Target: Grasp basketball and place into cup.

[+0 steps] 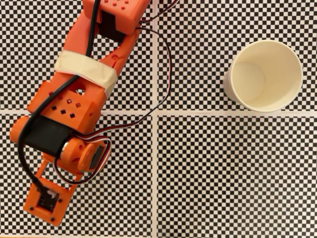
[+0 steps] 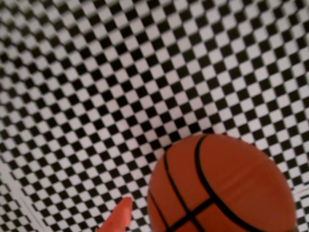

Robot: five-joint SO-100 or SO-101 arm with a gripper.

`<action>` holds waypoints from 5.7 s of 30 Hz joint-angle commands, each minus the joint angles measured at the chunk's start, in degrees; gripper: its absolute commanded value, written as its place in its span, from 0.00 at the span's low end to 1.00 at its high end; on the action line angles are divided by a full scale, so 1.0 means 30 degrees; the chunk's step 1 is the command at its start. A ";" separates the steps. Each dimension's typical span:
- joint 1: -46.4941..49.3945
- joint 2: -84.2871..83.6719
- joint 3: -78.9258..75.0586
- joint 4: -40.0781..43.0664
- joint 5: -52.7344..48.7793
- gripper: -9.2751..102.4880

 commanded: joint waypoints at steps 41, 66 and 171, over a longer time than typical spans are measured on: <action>-0.0615 1.3213 1.0078 0.0205 0.0117 0.20; -0.7266 3.1758 2.8945 -0.2373 0.0557 0.20; -1.9600 3.2109 3.1377 -0.7852 0.4131 0.30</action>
